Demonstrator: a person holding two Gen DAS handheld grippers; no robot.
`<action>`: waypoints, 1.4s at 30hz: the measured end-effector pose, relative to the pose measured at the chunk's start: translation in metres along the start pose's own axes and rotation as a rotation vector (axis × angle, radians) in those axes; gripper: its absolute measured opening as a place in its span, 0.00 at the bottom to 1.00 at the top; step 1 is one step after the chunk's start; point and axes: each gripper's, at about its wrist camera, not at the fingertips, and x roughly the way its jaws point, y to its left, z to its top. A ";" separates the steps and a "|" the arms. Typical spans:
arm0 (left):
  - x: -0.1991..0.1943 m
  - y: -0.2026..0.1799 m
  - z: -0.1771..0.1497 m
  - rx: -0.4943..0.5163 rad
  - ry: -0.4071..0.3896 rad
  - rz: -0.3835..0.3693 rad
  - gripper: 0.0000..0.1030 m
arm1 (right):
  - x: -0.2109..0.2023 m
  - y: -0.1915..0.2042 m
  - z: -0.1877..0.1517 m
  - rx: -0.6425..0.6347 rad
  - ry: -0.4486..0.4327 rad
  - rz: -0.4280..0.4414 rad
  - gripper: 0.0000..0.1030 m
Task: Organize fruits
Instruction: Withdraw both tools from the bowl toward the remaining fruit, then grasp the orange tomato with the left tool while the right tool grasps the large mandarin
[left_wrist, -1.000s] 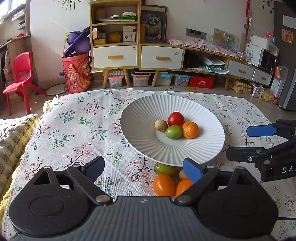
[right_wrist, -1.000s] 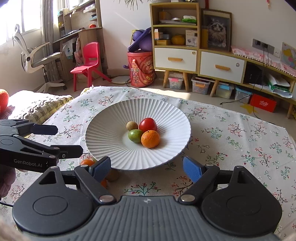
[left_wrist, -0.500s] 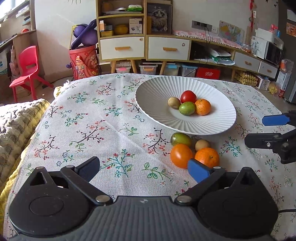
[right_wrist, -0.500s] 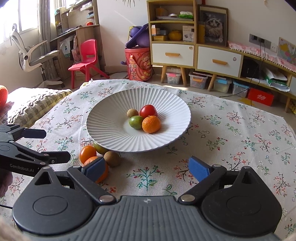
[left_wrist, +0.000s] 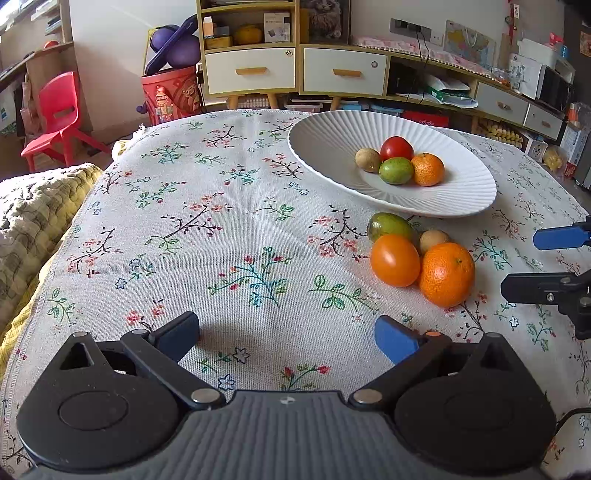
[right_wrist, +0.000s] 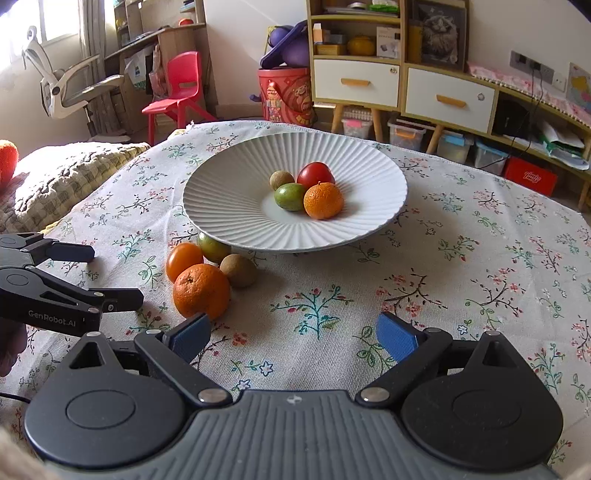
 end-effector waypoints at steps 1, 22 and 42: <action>0.000 0.000 0.000 0.001 0.004 -0.001 0.89 | 0.001 0.002 -0.001 -0.005 0.005 0.006 0.91; 0.000 0.004 0.004 -0.009 0.028 -0.031 0.88 | 0.022 0.030 0.011 -0.037 0.052 0.155 0.39; 0.010 -0.037 0.016 0.027 -0.021 -0.165 0.54 | 0.005 -0.005 0.005 0.015 0.019 0.079 0.35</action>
